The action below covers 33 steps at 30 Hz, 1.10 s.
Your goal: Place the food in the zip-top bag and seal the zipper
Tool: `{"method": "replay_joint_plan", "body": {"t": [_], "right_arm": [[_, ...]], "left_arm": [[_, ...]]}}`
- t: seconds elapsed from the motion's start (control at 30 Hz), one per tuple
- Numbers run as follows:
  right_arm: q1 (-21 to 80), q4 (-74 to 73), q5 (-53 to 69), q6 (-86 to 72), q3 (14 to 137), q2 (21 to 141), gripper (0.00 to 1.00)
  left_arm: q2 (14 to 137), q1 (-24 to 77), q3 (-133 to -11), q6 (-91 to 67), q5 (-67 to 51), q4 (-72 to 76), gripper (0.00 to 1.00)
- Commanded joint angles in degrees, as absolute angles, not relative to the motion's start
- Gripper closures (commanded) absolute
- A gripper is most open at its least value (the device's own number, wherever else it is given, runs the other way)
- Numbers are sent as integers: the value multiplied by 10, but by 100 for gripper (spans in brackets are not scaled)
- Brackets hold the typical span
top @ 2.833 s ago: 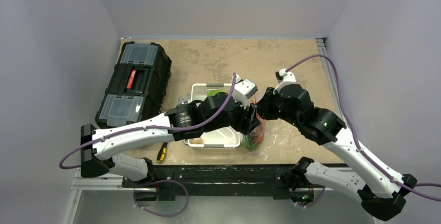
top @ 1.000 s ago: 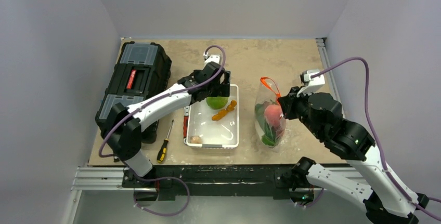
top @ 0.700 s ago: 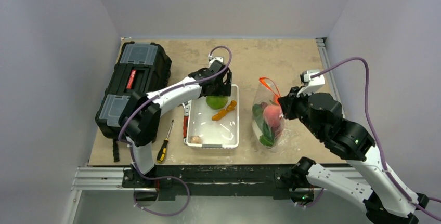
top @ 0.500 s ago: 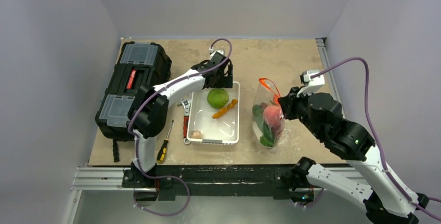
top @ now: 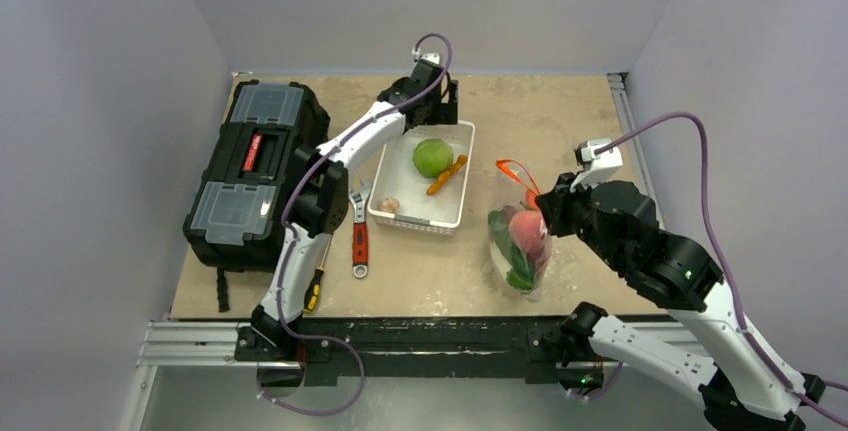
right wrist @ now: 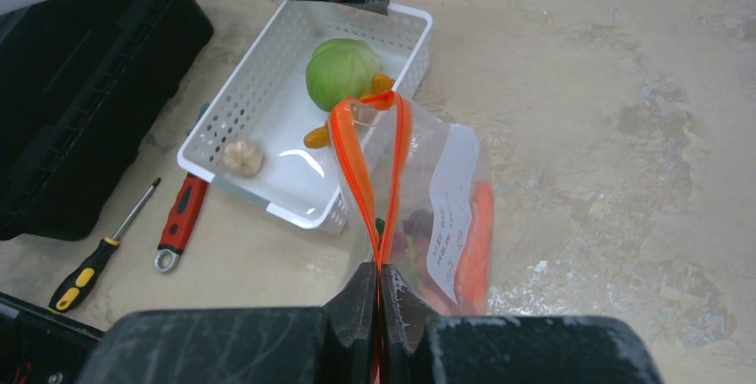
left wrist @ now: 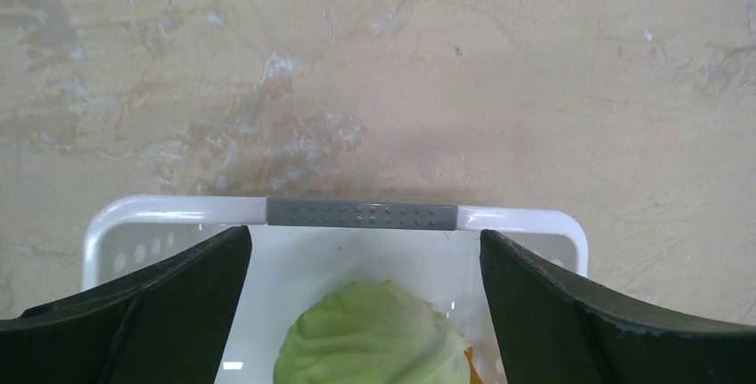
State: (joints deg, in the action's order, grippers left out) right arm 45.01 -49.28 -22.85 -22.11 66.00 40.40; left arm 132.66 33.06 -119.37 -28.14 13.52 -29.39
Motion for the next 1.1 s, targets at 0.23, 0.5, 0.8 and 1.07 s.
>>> {"method": "replay_joint_plan", "body": {"t": [0.23, 0.5, 0.8, 1.07], "right_arm": [[453, -518, -173, -190, 705, 399, 100], [453, -523, 17, -92, 722, 438, 100], [453, -344, 293, -71, 669, 495, 100], [453, -223, 396, -36, 637, 560, 100]], "left_arm": [[1120, 306, -1105, -246, -60, -300, 3], [880, 306, -836, -301, -286, -160, 10], [610, 376, -656, -201, -349, -116, 7], [552, 411, -621, -98, -354, -223, 3]]}}
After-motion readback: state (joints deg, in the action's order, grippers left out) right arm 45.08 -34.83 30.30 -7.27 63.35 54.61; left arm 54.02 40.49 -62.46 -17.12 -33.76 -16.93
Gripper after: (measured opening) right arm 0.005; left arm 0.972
